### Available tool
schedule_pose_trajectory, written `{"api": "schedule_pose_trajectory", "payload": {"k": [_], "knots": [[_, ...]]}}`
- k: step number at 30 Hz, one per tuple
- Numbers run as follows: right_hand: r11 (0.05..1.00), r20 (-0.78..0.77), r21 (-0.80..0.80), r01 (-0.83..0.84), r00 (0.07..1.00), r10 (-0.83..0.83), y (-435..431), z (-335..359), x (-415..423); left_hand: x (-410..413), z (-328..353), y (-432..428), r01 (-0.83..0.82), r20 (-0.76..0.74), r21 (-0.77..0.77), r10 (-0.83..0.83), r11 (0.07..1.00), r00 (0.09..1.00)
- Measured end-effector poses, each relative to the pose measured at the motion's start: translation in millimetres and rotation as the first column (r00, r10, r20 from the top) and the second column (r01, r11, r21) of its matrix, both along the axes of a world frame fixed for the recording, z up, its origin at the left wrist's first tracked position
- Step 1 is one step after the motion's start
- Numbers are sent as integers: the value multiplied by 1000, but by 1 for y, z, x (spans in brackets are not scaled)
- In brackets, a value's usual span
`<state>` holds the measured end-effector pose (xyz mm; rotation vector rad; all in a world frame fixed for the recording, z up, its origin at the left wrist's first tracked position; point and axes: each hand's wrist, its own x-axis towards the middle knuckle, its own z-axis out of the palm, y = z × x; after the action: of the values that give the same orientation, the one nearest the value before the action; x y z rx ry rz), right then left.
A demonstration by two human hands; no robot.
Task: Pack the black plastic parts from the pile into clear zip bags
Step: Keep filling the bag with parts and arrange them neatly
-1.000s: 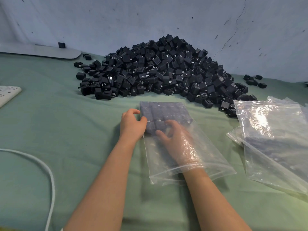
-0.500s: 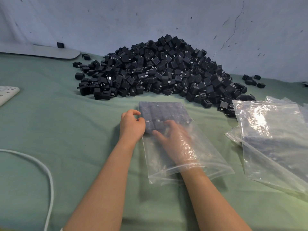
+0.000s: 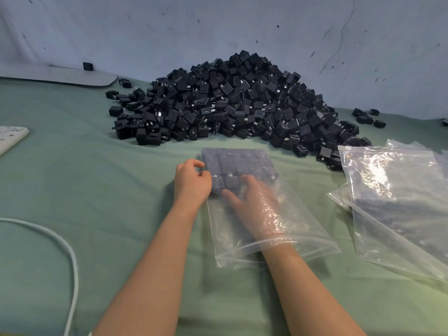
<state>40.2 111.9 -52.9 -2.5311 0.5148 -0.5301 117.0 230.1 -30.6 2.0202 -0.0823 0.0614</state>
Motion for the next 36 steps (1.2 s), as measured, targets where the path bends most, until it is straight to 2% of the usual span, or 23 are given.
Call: {"api": "schedule_pose_trajectory", "payload": {"k": [6,9,11,15,17,19,21,23,26,29,36], "knots": [[999,-43,14,-34,998,35,1,5,-5,-4,4,-1,-5,67,-24,7,1000,998],[994,-161,-21,-109,981,104,5,18,-27,-5,4,-2,5,140,-22,-2,1000,990],[974,-269,26,-224,937,223,7,28,-60,-7,4,-3,18,179,-5,-17,1000,984],[852,-403,61,-521,768,498,3,66,-134,-10,8,-7,54,241,37,-61,998,969],[824,-385,191,-534,731,563,-1,96,-151,-11,14,-11,96,270,80,-114,992,956],[788,-193,345,-510,783,591,-7,117,-147,-12,21,-18,156,287,135,-190,978,939],[838,78,334,-431,899,432,-18,122,-120,-10,28,-29,212,278,186,-258,959,925],[920,204,298,-253,959,198,-36,112,-73,-6,34,-42,242,254,226,-297,943,920],[968,116,250,18,992,-48,-69,87,6,3,44,-66,278,228,257,-338,925,913],[939,1,298,171,984,-179,-95,59,56,16,52,-88,344,183,250,-393,905,901],[884,-41,333,329,941,-335,-136,36,112,53,51,-122,414,78,127,-425,901,902]]}}
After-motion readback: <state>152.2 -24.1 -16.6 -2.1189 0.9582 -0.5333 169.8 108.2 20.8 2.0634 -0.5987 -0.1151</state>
